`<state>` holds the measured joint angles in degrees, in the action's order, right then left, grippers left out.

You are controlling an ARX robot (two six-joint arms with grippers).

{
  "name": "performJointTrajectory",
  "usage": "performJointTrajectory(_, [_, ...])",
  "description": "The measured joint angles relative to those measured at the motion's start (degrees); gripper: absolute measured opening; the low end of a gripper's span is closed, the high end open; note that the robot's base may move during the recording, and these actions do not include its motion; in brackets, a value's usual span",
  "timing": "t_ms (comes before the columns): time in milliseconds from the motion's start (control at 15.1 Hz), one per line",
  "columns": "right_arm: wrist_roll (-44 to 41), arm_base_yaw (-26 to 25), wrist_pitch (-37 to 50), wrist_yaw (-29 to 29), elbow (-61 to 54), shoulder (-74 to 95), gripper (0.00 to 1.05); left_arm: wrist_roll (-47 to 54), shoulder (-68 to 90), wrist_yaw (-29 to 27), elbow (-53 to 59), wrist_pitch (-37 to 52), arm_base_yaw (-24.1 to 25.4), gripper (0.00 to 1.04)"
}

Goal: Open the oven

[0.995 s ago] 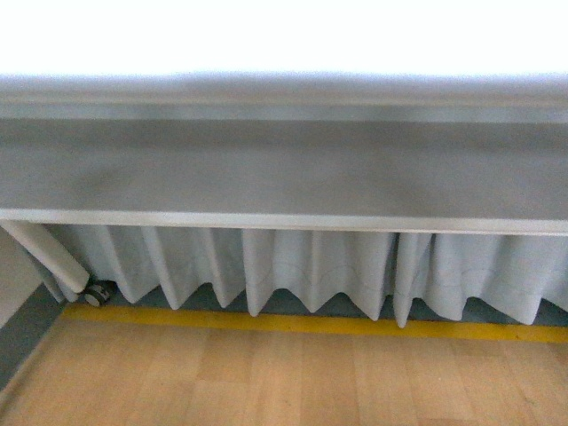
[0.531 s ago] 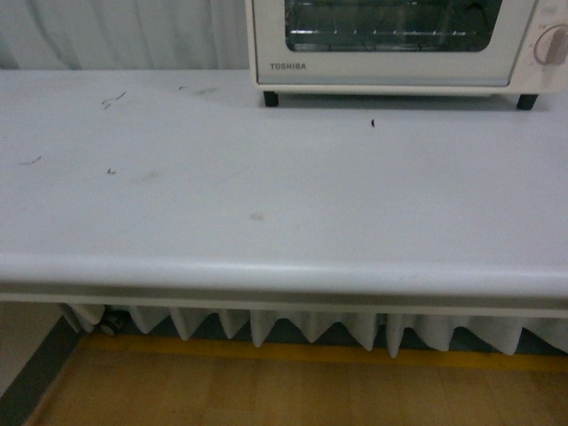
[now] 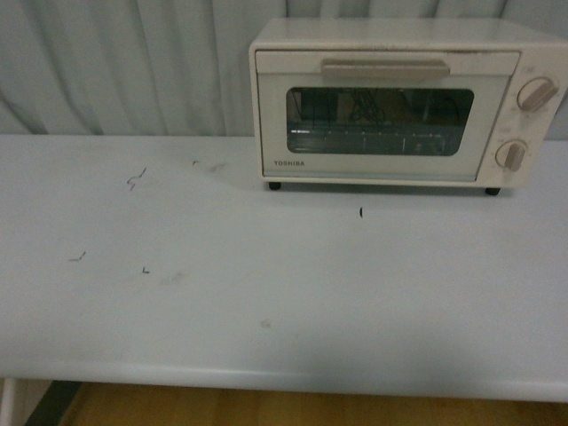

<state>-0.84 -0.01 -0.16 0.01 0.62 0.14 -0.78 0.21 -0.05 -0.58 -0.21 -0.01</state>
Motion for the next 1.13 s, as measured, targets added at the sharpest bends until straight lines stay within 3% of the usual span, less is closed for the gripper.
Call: performJointTrajectory(1128, [0.0, 0.0, -0.09, -0.02, 0.0, 0.07, 0.98, 0.0, 0.0, 0.04, -0.02, 0.0, 0.0, 0.98])
